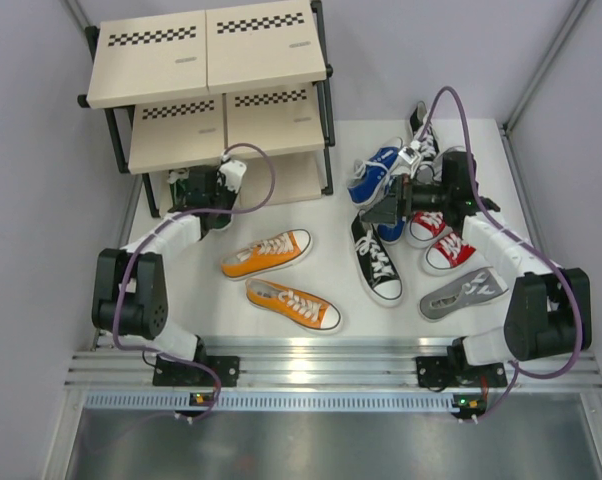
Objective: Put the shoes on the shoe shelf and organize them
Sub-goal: Place the shoe at the shoe shelf.
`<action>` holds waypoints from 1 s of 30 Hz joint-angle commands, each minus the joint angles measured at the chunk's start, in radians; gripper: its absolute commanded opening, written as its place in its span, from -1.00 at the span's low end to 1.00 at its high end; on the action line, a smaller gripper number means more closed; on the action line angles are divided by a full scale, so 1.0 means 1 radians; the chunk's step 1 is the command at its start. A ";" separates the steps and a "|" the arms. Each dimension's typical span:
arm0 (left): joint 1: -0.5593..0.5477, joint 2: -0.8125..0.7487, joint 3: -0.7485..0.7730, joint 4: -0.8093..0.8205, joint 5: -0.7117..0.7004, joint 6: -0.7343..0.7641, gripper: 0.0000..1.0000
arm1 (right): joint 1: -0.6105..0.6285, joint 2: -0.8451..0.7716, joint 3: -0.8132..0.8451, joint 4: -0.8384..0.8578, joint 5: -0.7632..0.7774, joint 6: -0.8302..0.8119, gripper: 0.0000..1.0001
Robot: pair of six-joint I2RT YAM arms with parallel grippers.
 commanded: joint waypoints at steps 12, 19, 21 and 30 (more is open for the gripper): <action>0.030 0.115 0.129 0.205 -0.094 0.032 -1.00 | -0.018 -0.047 0.065 -0.094 -0.018 -0.122 0.86; 0.030 0.080 0.106 0.206 -0.152 -0.011 -0.25 | -0.018 -0.056 0.057 -0.103 -0.021 -0.133 0.86; 0.030 0.045 0.088 0.208 -0.139 -0.026 0.10 | -0.018 -0.058 0.054 -0.098 -0.023 -0.133 0.86; 0.030 -0.170 0.027 0.179 -0.056 -0.161 0.41 | -0.018 -0.076 0.037 -0.088 -0.032 -0.138 0.86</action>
